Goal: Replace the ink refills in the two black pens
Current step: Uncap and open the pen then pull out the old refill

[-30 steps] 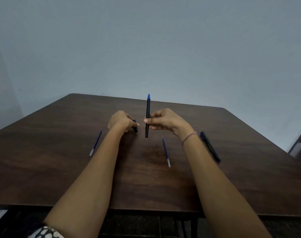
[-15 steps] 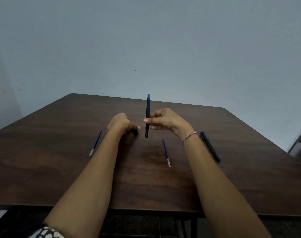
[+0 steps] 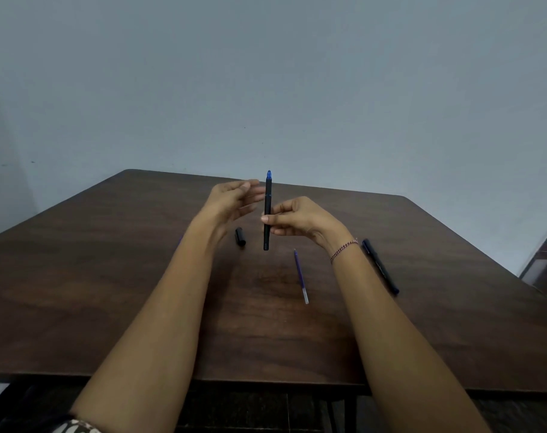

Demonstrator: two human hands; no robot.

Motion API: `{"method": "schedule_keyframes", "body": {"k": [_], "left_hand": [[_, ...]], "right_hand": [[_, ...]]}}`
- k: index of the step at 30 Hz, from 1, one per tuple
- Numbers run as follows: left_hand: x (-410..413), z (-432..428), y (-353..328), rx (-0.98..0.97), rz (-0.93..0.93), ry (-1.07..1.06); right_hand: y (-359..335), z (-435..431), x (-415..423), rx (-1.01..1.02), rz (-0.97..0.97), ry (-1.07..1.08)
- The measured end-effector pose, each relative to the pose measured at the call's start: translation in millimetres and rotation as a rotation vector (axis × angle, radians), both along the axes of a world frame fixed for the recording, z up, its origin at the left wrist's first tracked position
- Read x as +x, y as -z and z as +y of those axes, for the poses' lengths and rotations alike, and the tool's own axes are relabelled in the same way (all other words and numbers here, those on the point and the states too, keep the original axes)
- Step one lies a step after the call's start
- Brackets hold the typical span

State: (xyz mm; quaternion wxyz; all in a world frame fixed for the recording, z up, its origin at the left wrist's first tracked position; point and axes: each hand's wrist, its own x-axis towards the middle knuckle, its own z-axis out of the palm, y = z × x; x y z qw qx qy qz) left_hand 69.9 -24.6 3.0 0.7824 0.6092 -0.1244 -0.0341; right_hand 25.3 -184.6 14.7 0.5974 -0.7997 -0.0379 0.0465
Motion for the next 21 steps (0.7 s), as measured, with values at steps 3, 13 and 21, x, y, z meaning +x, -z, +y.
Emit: {"method": "schedule_keyframes", "body": {"k": [3, 13, 21], "left_hand": [[-2.4, -2.5, -0.8, -0.042, -0.035, 0.118], [-1.7, -5.9, 2.9, -0.141, -0.044, 0.113], [-3.4, -10.7, 1.6, -0.103, -0.018, 0.166]], "right_hand": [[0.6, 0.3, -0.8, -0.014, -0.001, -0.015], [1.1, 2.3, -1.9, -0.059, 0.006, -0.036], [-0.8, 2.1, -3.5, -0.067, -0.008, -0.024]]}}
